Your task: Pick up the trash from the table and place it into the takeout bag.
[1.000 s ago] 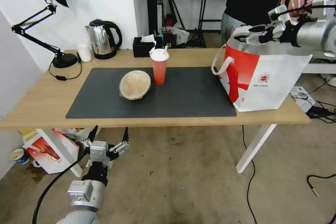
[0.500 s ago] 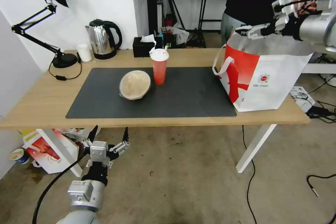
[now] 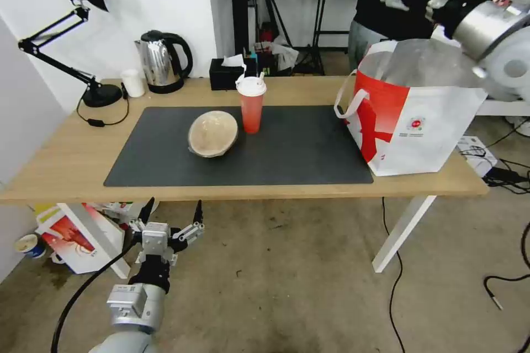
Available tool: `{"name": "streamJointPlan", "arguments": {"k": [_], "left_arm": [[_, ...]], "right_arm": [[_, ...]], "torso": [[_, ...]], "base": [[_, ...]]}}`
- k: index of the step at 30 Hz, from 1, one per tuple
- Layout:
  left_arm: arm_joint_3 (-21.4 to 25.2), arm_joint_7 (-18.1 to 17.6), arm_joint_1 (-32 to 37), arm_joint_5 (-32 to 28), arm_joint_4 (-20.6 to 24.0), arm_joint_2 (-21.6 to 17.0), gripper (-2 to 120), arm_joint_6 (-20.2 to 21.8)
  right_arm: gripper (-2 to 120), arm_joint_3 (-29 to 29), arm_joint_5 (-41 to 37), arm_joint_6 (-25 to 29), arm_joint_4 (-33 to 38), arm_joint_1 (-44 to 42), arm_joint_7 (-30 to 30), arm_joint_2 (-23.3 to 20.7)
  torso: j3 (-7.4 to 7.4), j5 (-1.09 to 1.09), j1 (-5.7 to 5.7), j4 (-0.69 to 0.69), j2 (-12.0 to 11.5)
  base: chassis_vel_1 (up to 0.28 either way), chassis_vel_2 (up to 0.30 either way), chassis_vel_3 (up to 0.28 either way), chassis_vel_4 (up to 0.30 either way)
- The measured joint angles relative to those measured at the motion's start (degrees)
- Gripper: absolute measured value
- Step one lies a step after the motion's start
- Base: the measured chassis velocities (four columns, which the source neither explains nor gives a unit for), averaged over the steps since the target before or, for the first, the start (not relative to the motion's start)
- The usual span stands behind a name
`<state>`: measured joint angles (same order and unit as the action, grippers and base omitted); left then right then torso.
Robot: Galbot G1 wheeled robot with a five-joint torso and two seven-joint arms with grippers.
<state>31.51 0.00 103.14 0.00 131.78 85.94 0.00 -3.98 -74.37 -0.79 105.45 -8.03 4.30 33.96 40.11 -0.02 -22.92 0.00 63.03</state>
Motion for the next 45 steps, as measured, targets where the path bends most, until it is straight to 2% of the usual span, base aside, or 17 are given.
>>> {"name": "streamJointPlan", "arguments": {"k": [3,7,9,10,11,12,17,23,27,29,36,39,42,43,45], "left_arm": [[0.0,0.0,0.0,0.0,0.0,0.0,100,0.0],[0.0,0.0,0.0,0.0,0.0,0.0,100,0.0],[0.0,0.0,-0.01,0.0,0.0,0.0,100,0.0],[0.0,0.0,0.0,0.0,0.0,0.0,100,0.0],[0.0,0.0,0.0,0.0,0.0,0.0,100,0.0],[0.0,0.0,0.0,0.0,0.0,0.01,100,0.0],[0.0,0.0,0.0,0.0,0.0,0.01,100,0.0],[0.0,0.0,0.0,0.0,0.0,0.0,100,0.0],[0.0,0.0,0.0,0.0,0.0,0.0,100,0.0],[0.0,0.0,0.0,0.0,0.0,0.0,100,0.0],[0.0,0.0,0.0,0.0,0.0,0.0,100,0.0],[0.0,0.0,0.0,0.0,0.0,0.0,100,0.0],[0.0,0.0,0.0,0.0,0.0,0.0,100,0.0],[0.0,0.0,0.0,0.0,0.0,0.0,100,0.0],[0.0,0.0,0.0,0.0,0.0,0.0,100,0.0]], "right_arm": [[100,-0.01,-0.06,1.66,2.76,-1.21,2.84,1.45],[100,-0.85,3.15,5.55,9.16,-5.44,11.24,6.06],[100,-0.89,4.11,6.32,9.79,-6.12,12.54,6.62],[100,-0.88,5.74,7.29,10.46,-7.11,13.94,7.21],[100,0.04,12.16,9.48,12.09,-11.11,16.28,8.56],[100,4.28,17.9,10.66,15.99,-18.05,17.88,10.24],[100,6.93,23.11,11.19,20.18,-25.36,19.12,11.71],[100,9.72,29.38,11.39,23.86,-33.46,20.35,12.69],[100,11.75,37.24,10.49,28.9,-45.54,18.68,14.13],[100,11.86,38.92,10.75,29.68,-48.09,18.31,14.93],[100,12.15,49.71,15.17,30.87,-61.07,16.93,19.63],[100,11.98,53.81,17.52,30.95,-65.36,18.24,20.04],[100,11.87,54.53,17.9,30.94,-66.13,18.59,20.07],[100,11.17,58.09,20.27,30.45,-69.8,20.26,20.08],[100,10.89,60.5,22.75,29.19,-72.27,21.4,19.79]], "torso": [[0.0,0.0,0.0,0.01,0.0],[0.0,0.01,0.0,0.01,0.0],[0.0,0.0,0.0,0.02,0.0],[0.0,-0.02,0.0,0.02,0.0],[0.0,0.02,0.0,0.02,0.0],[0.0,0.01,0.0,-0.02,0.0],[0.0,0.0,0.0,0.02,0.0],[-0.01,0.02,0.0,0.0,0.0],[-0.01,0.01,0.0,-0.01,0.0],[-0.01,0.0,0.0,0.0,0.0],[0.0,0.01,0.01,0.0,0.0],[0.0,0.0,0.01,0.0,0.0],[-0.01,0.01,0.01,0.0,0.0],[-0.01,0.0,0.01,-0.02,0.0],[-0.01,0.02,0.01,0.01,0.0]], "base": [[0.0,0.0,0.0,0.0],[0.0,0.0,0.0,0.0],[0.0,0.0,0.0,0.0],[0.0,0.0,0.0,0.0],[0.0,0.0,0.0,0.0],[0.0,0.0,0.0,0.0],[0.0,0.0,0.0,0.0],[0.0,0.0,0.0,0.0],[0.0,0.0,0.0,0.0],[0.0,0.0,0.0,0.0],[0.0,0.0,0.0,0.0],[0.0,0.0,0.0,0.0],[0.0,0.0,0.0,0.0],[0.0,0.0,0.0,0.0],[0.0,0.0,0.0,0.0]]}}
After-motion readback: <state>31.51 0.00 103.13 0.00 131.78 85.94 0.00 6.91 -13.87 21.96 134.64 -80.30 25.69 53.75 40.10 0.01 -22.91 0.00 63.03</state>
